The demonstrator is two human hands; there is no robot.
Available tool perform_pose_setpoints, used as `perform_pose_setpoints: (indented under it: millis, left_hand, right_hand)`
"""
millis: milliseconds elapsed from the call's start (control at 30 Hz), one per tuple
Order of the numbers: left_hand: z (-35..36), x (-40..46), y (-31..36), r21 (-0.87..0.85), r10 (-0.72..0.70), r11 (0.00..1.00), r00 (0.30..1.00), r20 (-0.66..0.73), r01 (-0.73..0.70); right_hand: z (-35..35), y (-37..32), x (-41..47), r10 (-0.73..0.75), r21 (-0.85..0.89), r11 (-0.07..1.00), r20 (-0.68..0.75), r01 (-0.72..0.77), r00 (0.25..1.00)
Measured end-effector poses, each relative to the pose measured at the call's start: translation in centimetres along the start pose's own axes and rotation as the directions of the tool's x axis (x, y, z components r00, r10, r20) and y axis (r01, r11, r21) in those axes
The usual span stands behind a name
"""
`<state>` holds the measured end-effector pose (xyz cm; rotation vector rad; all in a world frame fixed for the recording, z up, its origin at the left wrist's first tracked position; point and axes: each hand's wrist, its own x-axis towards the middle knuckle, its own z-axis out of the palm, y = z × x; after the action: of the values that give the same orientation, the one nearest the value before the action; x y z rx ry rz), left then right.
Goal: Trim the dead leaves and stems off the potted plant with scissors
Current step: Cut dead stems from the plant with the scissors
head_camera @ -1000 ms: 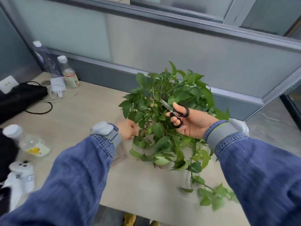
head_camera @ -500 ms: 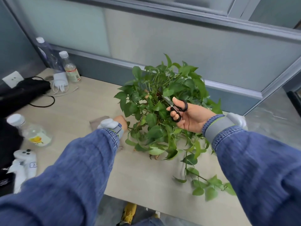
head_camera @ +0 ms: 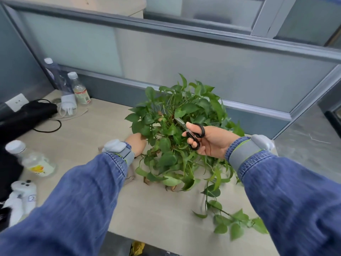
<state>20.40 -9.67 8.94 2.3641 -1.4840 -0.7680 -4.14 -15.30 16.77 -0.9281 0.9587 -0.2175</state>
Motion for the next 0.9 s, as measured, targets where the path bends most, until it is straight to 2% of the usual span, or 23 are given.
perform_pose_setpoints:
  millis: [67,100,133,200,267,300,367,433,467,633,800,900]
  left_hand:
    - [-1.0,-0.6,1.6,-0.058,0.069,0.996,0.998,0.011,-0.068]
    - [-1.4,-1.0,2.4,-0.112,0.089,0.990,0.994,0.059,-0.082]
    - [-1.7,-1.4,3.3,-0.167,0.092,0.984,0.984,0.153,-0.066]
    - [-1.6,-2.5,4.9,-0.245,0.069,0.969,0.921,0.384,0.029]
    - [-0.8,-3.2,6.0,-0.206,0.046,0.976,0.857,0.513,0.071]
    - [-0.5,-3.3,6.1,-0.155,0.044,0.987,0.847,0.530,0.046]
    - [0.7,-3.1,5.7,-0.039,0.124,0.992,0.863,0.489,-0.120]
    - [1.4,-2.7,4.7,-0.026,0.272,0.957,0.861,0.430,-0.289]
    - [1.8,-2.5,4.2,-0.053,0.314,0.945,0.852,0.418,-0.323]
    - [3.3,-1.0,2.4,-0.008,0.259,0.959,0.868,0.424,-0.283]
    - [2.9,1.2,1.6,-0.080,0.263,0.964,0.859,0.439,-0.254]
    - [2.8,2.7,1.0,-0.077,0.297,0.952,0.833,0.466,-0.297]
  right_hand:
    - [0.4,-0.5,0.2,-0.004,-0.007,1.000,-0.014,0.004,1.000]
    - [0.7,-0.8,0.4,-0.005,-0.006,1.000,-0.023,0.005,1.000]
    - [1.0,-1.0,0.7,-0.007,-0.007,1.000,-0.039,0.007,0.999]
    - [1.6,-1.6,1.4,-0.015,-0.015,1.000,-0.079,0.014,0.997]
    - [2.2,-2.0,2.0,-0.029,-0.024,0.999,-0.117,0.027,0.993]
    - [2.6,-2.2,2.5,-0.035,-0.025,0.999,-0.136,0.032,0.990]
    - [3.3,-2.7,3.2,-0.040,-0.021,0.999,-0.167,0.037,0.985]
    - [4.0,-3.2,4.1,-0.045,-0.015,0.999,-0.188,0.042,0.981]
    - [4.3,-3.4,4.4,-0.049,-0.013,0.999,-0.198,0.047,0.979]
    - [5.8,-3.9,6.1,-0.096,0.027,0.994,-0.248,0.106,0.964]
    - [6.9,-4.2,7.2,-0.116,0.064,0.987,-0.345,0.147,0.931]
    - [7.1,-4.4,7.7,-0.112,0.085,0.984,-0.389,0.156,0.915]
